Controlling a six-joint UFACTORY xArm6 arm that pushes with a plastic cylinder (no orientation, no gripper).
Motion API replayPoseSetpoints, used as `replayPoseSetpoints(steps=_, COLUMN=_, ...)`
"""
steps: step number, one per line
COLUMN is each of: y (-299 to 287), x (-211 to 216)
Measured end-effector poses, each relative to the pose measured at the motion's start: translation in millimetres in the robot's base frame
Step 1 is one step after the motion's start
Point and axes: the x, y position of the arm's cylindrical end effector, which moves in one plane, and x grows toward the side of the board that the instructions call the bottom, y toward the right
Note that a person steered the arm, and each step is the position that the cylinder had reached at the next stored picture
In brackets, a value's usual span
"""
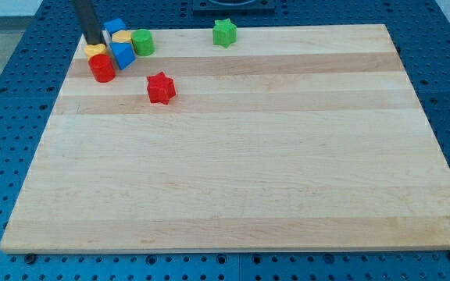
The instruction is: Move the blue cube close to green star
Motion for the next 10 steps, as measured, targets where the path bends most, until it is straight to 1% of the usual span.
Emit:
replayPoseSetpoints(steps=1, y=-31.4, x=-22.1)
replayPoseSetpoints(steps=2, y=-24.8, x=-47.9)
replayPoseSetpoints(steps=3, y=-20.0, x=-48.3)
replayPoseSetpoints(steps=7, y=41.5, x=-42.3)
replayPoseSetpoints(steps=9, y=43.7, x=-30.1)
replayPoseSetpoints(steps=10, y=36.8, x=-47.1)
